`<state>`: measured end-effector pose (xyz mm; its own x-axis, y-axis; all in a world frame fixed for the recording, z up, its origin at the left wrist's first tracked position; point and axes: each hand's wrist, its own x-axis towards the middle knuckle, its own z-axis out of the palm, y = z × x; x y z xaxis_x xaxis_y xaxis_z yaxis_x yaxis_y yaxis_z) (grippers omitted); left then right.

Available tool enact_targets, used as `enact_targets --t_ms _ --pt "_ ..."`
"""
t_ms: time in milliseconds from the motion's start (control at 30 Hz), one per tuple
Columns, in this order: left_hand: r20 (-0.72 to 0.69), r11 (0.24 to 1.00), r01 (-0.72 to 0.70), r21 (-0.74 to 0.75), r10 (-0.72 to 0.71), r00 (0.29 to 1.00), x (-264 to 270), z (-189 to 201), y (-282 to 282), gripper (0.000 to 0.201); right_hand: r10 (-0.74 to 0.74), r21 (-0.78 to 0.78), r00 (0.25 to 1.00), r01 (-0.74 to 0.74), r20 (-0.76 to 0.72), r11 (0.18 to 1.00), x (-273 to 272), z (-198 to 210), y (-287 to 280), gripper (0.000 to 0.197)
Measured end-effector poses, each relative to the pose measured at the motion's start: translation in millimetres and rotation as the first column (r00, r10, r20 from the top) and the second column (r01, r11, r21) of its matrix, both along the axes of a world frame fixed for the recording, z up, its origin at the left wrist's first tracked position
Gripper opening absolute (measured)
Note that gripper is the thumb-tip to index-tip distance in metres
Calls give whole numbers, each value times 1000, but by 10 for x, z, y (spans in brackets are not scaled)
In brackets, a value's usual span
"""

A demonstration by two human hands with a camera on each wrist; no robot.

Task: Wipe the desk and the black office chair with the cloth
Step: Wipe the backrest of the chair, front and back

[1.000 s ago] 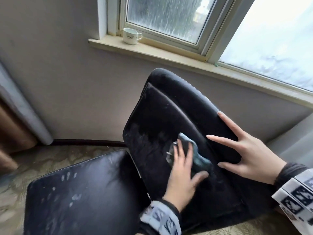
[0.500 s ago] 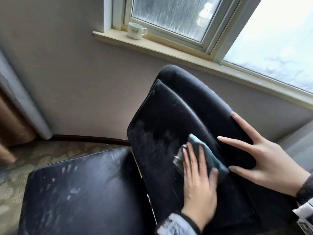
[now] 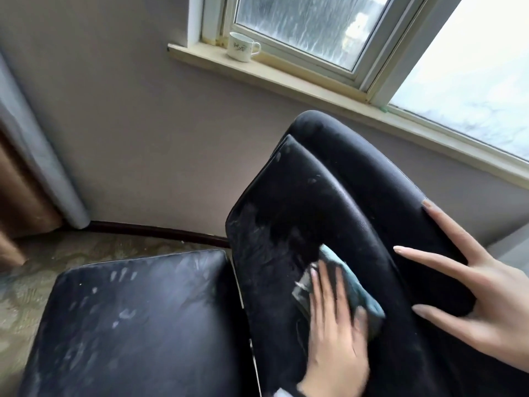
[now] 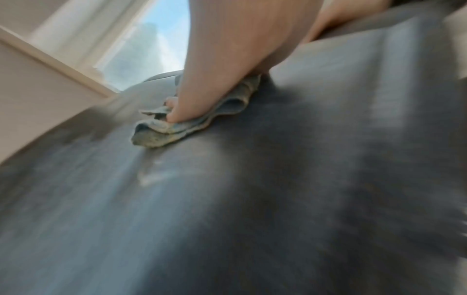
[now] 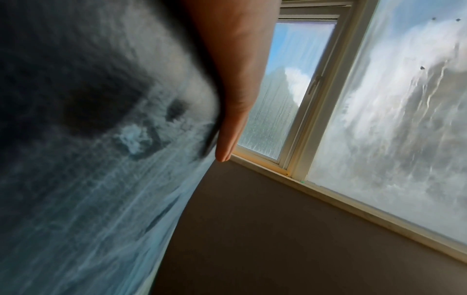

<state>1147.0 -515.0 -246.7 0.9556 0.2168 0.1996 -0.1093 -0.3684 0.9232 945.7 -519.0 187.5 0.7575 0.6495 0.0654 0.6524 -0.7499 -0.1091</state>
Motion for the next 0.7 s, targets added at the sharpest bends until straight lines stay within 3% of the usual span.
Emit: enact_targets --t_ms 33,67,100,133,167,200,233,267,300,333,367,433,500,600,700 --pt "47 997 -30 -73 33 998 125 -194 -79 86 -10 -4 1000 10 -15 1000 -29 5 2 68" --pt "120 998 -36 56 29 992 -87 -111 25 78 -15 8 999 15 -33 1000 -48 3 -4 69" --pt "113 1000 9 20 -12 994 -598 250 317 71 -20 19 998 21 -58 1000 -59 -3 -15 70" --pt "92 999 28 -36 -25 995 -1339 1080 764 71 -25 18 996 26 -81 1000 -57 -12 -32 72" --pt "116 957 -8 -290 44 992 -2122 1911 1302 70 -34 8 994 34 -100 999 -51 -21 -43 76" --pt "40 990 -68 125 64 997 -2839 2580 1824 70 -39 -2 993 39 -113 999 -40 -28 -54 78" --pt "37 1000 -21 -7 21 999 -1846 2383 1559 77 -43 -15 992 42 -122 999 -28 -26 -55 77" --pt "-133 988 -60 -143 41 990 -1935 2314 1441 87 -54 -38 991 50 -120 998 -27 -22 -56 74" --pt "-211 996 -51 -74 34 977 -1909 2313 1518 91 -63 -63 991 56 -115 996 -40 -7 -47 73" --pt "-179 989 -49 -142 23 984 -1869 2368 1452 91 -59 -92 993 49 -106 995 -51 6 -42 73" --pt "-101 997 -14 -70 7 995 -2041 2333 1361 88 -45 -136 994 31 -99 990 -50 34 -33 73" --pt "-76 995 82 -64 -87 993 -2353 2376 1348 83 12 -254 998 -26 -59 967 63 134 -3 75" --pt "-60 995 101 -5 -102 993 -2312 2335 1359 84 28 -332 993 -65 -117 941 332 315 149 83" --pt "-32 990 140 27 -139 990 -2077 2533 1515 74 -47 -199 984 12 -169 980 674 400 394 93" --pt "50 993 110 52 -113 992 -1774 2620 1596 64 -113 -207 985 85 -129 975 749 257 503 91"
